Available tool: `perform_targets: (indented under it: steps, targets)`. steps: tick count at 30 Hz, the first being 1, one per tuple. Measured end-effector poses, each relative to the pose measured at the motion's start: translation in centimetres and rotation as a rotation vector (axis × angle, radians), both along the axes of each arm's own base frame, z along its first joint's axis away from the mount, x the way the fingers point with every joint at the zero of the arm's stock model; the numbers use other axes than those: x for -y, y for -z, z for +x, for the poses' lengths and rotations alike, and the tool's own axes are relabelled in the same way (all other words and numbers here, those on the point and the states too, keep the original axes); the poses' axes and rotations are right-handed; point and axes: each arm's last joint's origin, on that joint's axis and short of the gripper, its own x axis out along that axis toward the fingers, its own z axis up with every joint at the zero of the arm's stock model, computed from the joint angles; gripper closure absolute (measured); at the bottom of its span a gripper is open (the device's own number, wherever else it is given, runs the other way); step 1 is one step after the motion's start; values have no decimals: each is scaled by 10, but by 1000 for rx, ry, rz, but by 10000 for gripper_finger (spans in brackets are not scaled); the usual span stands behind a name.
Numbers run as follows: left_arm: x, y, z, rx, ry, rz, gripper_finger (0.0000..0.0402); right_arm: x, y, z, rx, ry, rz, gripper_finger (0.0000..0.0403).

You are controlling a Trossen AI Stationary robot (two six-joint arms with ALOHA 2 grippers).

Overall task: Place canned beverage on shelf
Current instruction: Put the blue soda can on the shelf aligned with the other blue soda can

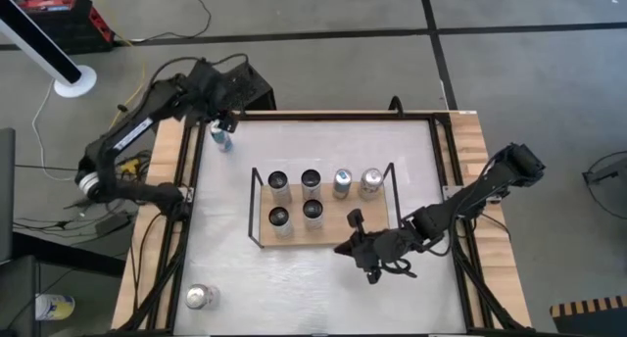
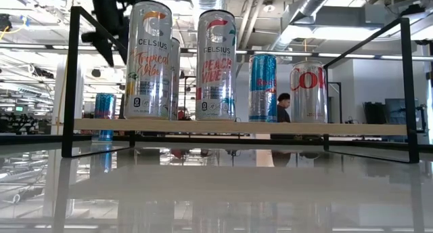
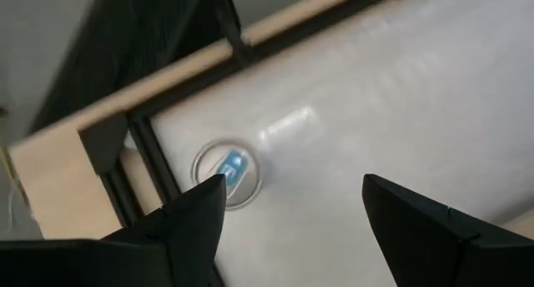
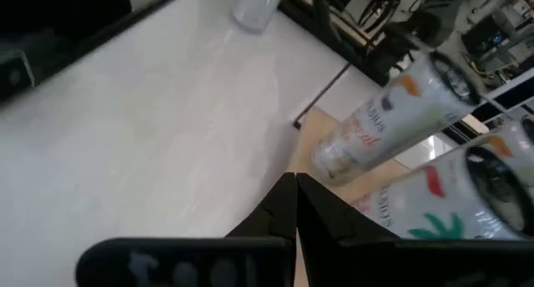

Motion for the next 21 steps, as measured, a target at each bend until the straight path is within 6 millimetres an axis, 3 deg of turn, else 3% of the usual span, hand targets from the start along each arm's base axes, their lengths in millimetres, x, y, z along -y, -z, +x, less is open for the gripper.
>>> perform_targets:
  steps: [11,21]
  targets:
    - [-44,39,-3,-126,-16,-176,114,1,2,1,7,-17,-30,371]
    - [-55,51,0,-262,-26,-159,114,2,2,0,-3,-12,-22,380]
